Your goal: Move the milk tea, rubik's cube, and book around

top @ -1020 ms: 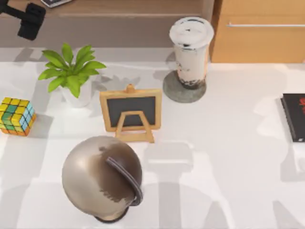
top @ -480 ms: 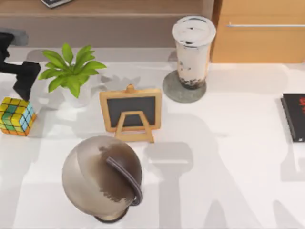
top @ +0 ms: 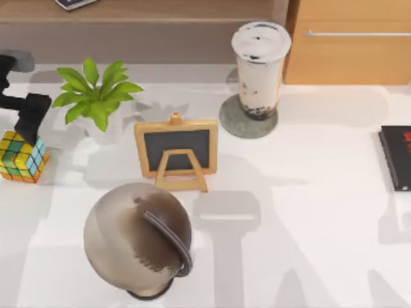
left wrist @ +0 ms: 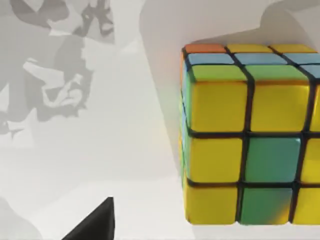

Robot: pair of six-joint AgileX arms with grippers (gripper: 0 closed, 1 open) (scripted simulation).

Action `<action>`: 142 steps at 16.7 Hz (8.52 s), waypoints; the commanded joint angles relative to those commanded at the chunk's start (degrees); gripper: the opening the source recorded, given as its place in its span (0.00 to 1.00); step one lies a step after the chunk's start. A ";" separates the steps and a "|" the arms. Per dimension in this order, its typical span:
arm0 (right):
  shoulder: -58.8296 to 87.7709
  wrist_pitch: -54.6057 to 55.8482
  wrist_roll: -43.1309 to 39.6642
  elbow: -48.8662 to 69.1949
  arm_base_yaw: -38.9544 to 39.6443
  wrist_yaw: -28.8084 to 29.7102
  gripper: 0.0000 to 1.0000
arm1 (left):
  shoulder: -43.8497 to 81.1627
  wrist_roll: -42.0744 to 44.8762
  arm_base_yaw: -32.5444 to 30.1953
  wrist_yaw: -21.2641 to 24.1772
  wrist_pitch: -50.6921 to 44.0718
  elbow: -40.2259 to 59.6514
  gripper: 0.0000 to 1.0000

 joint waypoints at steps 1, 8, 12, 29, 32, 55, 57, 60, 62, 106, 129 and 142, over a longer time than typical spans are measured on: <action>0.00 0.00 0.00 0.00 0.00 0.00 1.00 | 0.20 0.26 0.28 -0.03 1.46 -1.29 1.00; 0.00 0.00 0.00 0.00 0.00 0.00 1.00 | 3.53 -1.07 -1.19 0.08 9.03 -5.45 1.00; 0.00 0.00 0.00 0.00 0.00 0.00 1.00 | 3.53 -1.07 -1.19 0.08 9.03 -5.45 0.85; 0.00 0.00 0.00 0.00 0.00 0.00 1.00 | 3.53 -1.07 -1.19 0.08 9.03 -5.45 0.00; 0.00 0.00 0.00 0.00 0.00 0.00 1.00 | 3.42 -1.00 -1.12 0.09 9.02 -5.46 0.00; 0.00 0.00 0.00 0.00 0.00 0.00 1.00 | -17.43 -5.39 -3.60 -13.04 24.86 -4.08 0.00; 0.00 0.00 0.00 0.00 0.00 0.00 1.00 | -23.65 -7.13 -6.40 -17.06 34.77 -4.51 0.00; 0.00 0.00 0.00 0.00 0.00 0.00 1.00 | -29.64 -9.64 -11.74 -21.77 49.77 -5.00 0.00; 0.00 0.00 0.00 0.00 0.00 0.00 1.00 | -30.94 -11.12 -15.78 -23.72 58.76 -5.26 0.00; 0.00 0.00 0.00 0.00 0.00 0.00 1.00 | -2.43 -14.07 -23.67 -18.56 67.34 20.54 0.68; 0.00 0.00 0.00 0.00 0.00 0.00 1.00 | -9.42 -14.07 -24.76 -19.84 70.21 11.15 1.00; 0.00 0.00 0.00 0.00 0.00 0.00 1.00 | -23.62 -13.06 -21.60 -16.88 69.26 -3.95 1.00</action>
